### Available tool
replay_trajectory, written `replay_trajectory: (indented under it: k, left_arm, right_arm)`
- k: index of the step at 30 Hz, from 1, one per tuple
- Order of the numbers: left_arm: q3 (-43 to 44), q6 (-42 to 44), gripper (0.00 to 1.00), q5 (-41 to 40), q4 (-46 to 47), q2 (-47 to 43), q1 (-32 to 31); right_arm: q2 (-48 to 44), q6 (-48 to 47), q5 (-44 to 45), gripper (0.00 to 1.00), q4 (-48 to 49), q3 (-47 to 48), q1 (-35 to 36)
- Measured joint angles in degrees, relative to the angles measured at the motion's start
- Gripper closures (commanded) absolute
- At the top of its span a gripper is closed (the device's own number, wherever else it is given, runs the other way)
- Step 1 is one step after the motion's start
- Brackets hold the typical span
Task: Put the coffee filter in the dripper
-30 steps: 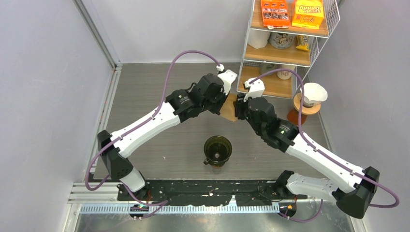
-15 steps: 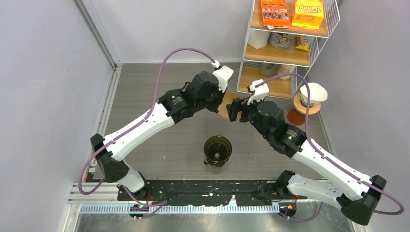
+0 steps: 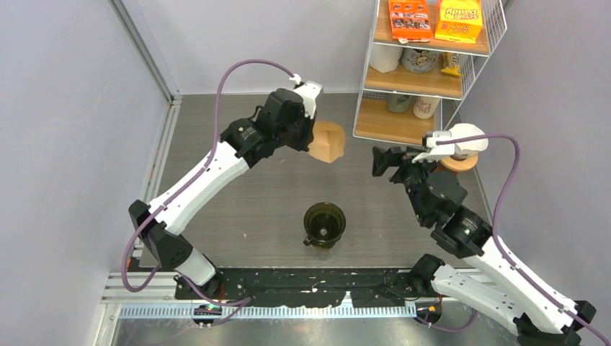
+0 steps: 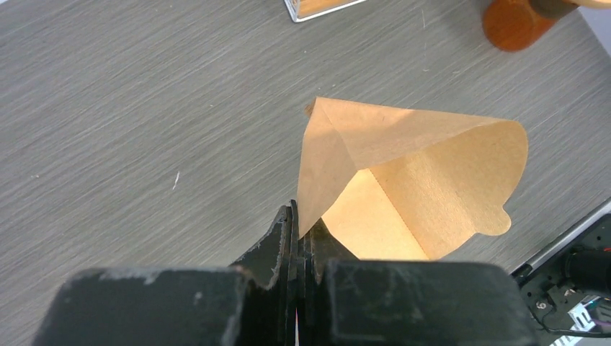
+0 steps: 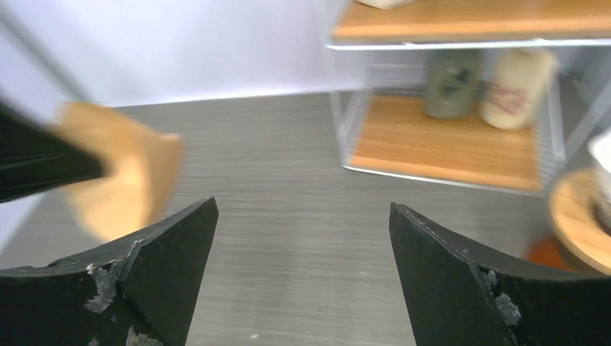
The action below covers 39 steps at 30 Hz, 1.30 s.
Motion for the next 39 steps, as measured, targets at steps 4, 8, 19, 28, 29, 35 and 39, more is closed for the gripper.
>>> replay_trajectory:
  k: [4,8,19,28,29,35,39]
  left_arm:
    - [2.34,-0.74,1.00,3.19,-2.84,-0.15,1.77]
    - [2.27,-2.29,1.00,10.16,-6.62,-2.03,2.08]
    - [-5.29,-6.08,1.00,32.81,-20.09,-14.56,2.10]
    - [-7.89,-5.97,1.00,41.81,-27.89,-12.70,2.10]
    - [-7.87,-5.84,1.00,42.49,-28.41,-11.63,2.05]
    - [-7.87,-4.44,1.00,44.33,-30.18,-5.95,1.55]
    - [-7.52,-3.76,0.95,44.46,-30.88,-3.87,1.29]
  right_arm:
    - [6.05,2.21,3.48,0.04,-4.57,0.28,-8.28]
    - [12.37,5.03,-3.67,0.03,-6.43,-1.81,-21.42]
    - [13.79,4.61,-12.22,0.05,-8.46,-5.66,-25.16]
    - [13.77,3.34,-14.95,0.04,-8.11,-5.84,-25.16]
    - [13.77,3.30,-15.04,0.04,-8.00,-5.95,-25.16]
    - [13.77,3.13,-15.23,0.05,-7.98,-6.05,-25.16]
    - [13.77,3.10,-15.23,0.05,-7.91,-6.12,-25.16]
